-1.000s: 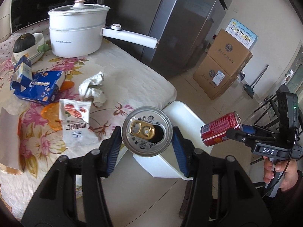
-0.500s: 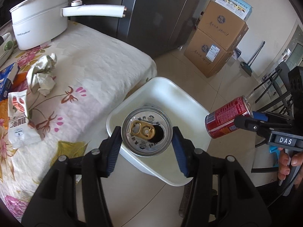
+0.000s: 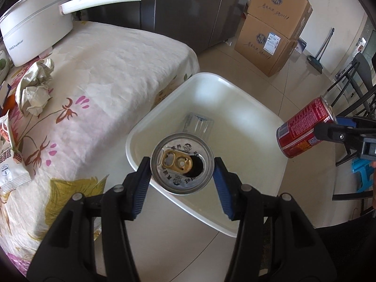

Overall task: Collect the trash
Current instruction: 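Carry the can into the white bin and open the left tool while the right tool carries its can, then lower the red milk can into the white bin and open the right tool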

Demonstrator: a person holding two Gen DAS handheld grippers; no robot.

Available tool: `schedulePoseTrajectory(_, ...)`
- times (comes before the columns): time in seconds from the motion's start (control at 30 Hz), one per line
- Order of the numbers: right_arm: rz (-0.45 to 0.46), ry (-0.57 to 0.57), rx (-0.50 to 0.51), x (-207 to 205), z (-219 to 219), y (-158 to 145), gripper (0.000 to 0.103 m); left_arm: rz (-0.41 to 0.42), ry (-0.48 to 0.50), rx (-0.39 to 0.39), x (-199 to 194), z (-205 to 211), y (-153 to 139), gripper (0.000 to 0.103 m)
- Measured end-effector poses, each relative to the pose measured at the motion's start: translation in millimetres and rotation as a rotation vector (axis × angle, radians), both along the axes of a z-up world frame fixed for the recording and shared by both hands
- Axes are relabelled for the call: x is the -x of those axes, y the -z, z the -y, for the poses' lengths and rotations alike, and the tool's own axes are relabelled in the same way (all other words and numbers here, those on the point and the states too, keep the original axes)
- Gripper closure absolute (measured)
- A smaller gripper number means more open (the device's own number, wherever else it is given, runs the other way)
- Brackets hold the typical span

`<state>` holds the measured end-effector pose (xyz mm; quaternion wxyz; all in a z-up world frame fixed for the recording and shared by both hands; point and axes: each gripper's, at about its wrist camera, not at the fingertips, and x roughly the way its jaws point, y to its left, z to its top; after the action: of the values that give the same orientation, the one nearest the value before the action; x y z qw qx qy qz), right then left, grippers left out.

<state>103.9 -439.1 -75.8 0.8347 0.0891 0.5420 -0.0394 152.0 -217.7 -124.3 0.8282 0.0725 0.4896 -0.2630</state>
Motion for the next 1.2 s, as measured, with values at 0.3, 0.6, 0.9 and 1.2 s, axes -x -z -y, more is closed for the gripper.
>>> schedulePoseTrajectory(0.3,-0.022,0.021,0.020,-4,3,8,0.050,-0.038,-0.015,-0.037,-3,-6,6,0.043)
schedulePoseTrajectory(0.6,-0.046,0.027,0.053,-25,0,18,0.050,-0.045,-0.100,-0.047,-1,-40,-10,0.010)
schedulePoseTrajectory(0.9,-0.123,0.033,0.099,-47,-10,40,0.050,-0.017,-0.151,-0.072,6,-87,-32,0.005)
schedulePoseTrajectory(1.2,-0.157,0.059,0.115,-52,-12,51,0.050,0.013,-0.194,-0.083,11,-130,-54,0.003)
